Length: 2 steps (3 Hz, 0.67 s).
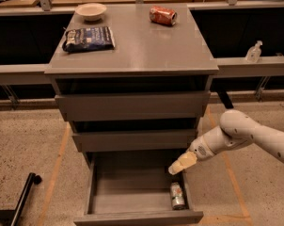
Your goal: Pick 7up can from bottom drawer and place on counter
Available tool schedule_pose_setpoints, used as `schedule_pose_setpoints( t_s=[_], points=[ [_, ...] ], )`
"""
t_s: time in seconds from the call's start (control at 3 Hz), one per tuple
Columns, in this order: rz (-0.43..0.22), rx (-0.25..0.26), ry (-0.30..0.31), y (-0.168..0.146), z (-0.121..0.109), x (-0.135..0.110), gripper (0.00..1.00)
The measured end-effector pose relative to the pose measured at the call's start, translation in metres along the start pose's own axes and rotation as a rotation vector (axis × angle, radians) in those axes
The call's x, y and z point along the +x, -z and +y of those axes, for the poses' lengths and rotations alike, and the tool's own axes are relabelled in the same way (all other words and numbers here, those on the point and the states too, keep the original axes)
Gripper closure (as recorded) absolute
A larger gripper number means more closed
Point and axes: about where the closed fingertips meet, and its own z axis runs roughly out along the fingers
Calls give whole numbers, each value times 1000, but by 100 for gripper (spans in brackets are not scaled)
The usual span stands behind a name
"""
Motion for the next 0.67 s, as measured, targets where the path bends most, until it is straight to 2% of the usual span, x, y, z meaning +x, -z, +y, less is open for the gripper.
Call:
schedule_pose_setpoints(
  t_s=[0.33, 0.67],
  points=[
    [-2, 20, -27, -12, -7, -4, 0],
    [-3, 31, -92, -35, -33, 1, 0]
  ],
)
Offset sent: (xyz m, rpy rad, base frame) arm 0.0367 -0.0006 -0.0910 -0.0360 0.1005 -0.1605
